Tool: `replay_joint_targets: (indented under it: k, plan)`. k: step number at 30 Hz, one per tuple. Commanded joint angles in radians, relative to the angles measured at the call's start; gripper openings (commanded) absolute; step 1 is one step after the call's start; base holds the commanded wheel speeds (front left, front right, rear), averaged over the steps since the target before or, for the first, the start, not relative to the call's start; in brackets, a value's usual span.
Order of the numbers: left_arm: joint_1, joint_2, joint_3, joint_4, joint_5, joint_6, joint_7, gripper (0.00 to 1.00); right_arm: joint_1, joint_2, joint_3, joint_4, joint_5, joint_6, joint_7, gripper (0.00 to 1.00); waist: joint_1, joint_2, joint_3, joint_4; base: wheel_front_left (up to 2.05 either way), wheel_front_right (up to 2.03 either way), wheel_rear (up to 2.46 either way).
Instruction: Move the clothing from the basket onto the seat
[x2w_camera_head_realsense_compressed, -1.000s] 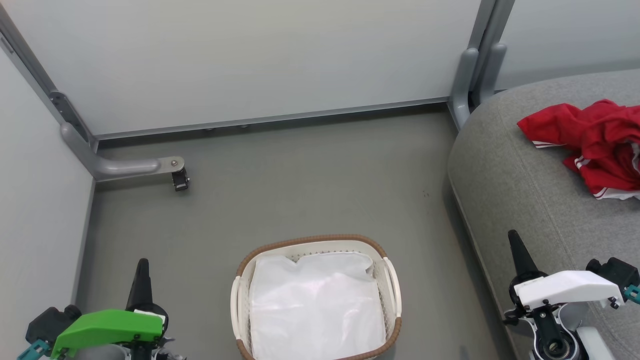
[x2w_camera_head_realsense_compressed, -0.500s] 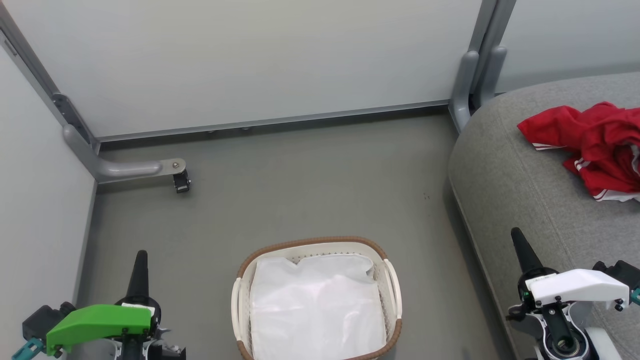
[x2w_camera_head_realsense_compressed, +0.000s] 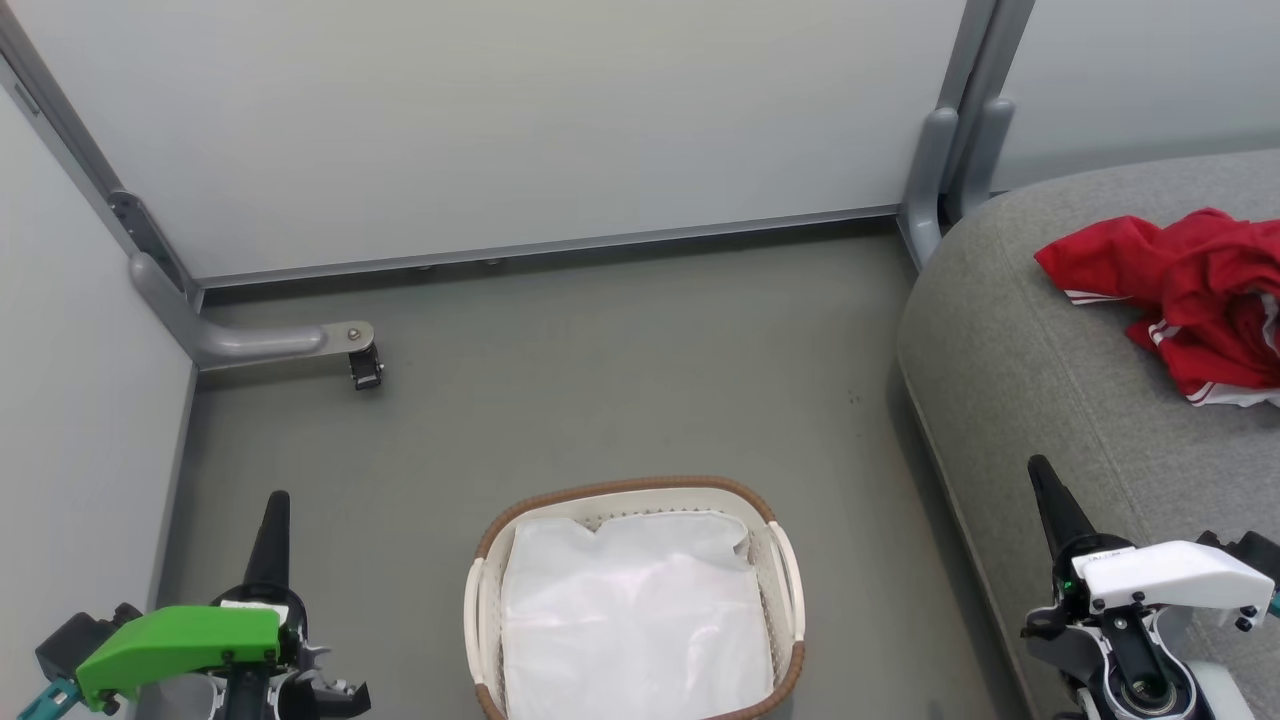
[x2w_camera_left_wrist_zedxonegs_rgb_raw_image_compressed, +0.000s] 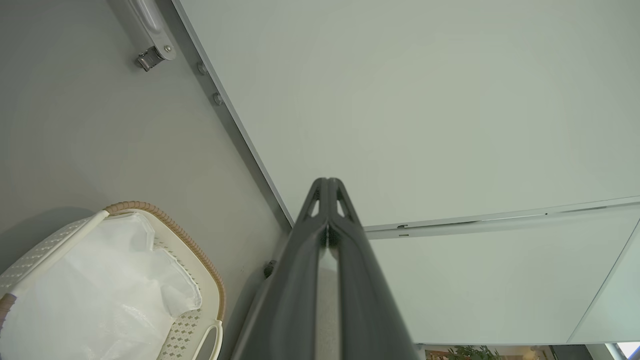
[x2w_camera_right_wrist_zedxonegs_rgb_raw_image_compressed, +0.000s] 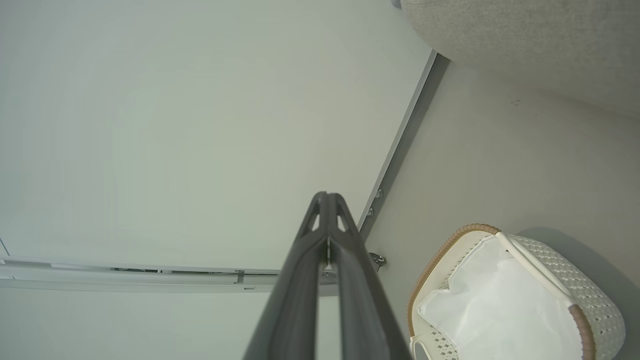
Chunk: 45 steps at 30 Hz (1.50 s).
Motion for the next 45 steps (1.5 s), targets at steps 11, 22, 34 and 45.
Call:
replay_joint_targets:
  k: [11, 22, 34, 45]
  plan:
    - [-0.029, 0.007, 0.013, -0.013, -0.102, -0.011, 0.028, 0.00, 0.007, -0.003, -0.017, -0.020, 0.099, 0.000, 0.027, 0.00, 0.0000, 0.0000, -0.006, 0.002, 0.00, 0.00, 0.00]
    - [-0.033, 0.008, 0.021, -0.018, -0.178, -0.015, 0.049, 0.00, 0.011, -0.003, -0.027, -0.030, 0.174, 0.000, 0.047, 0.00, 0.0000, 0.0000, -0.011, 0.003, 0.00, 0.00, 0.00]
    - [-0.035, 0.008, 0.027, -0.020, -0.238, -0.020, 0.066, 0.00, 0.015, -0.003, -0.036, -0.038, 0.234, -0.001, 0.064, 0.00, 0.0000, 0.0000, -0.016, 0.005, 0.00, 0.00, 0.00]
    - [-0.035, 0.008, 0.027, -0.020, -0.238, -0.020, 0.066, 0.00, 0.015, -0.003, -0.036, -0.037, 0.234, 0.000, 0.064, 0.00, 0.0000, 0.0000, -0.016, 0.005, 0.00, 0.00, 0.00]
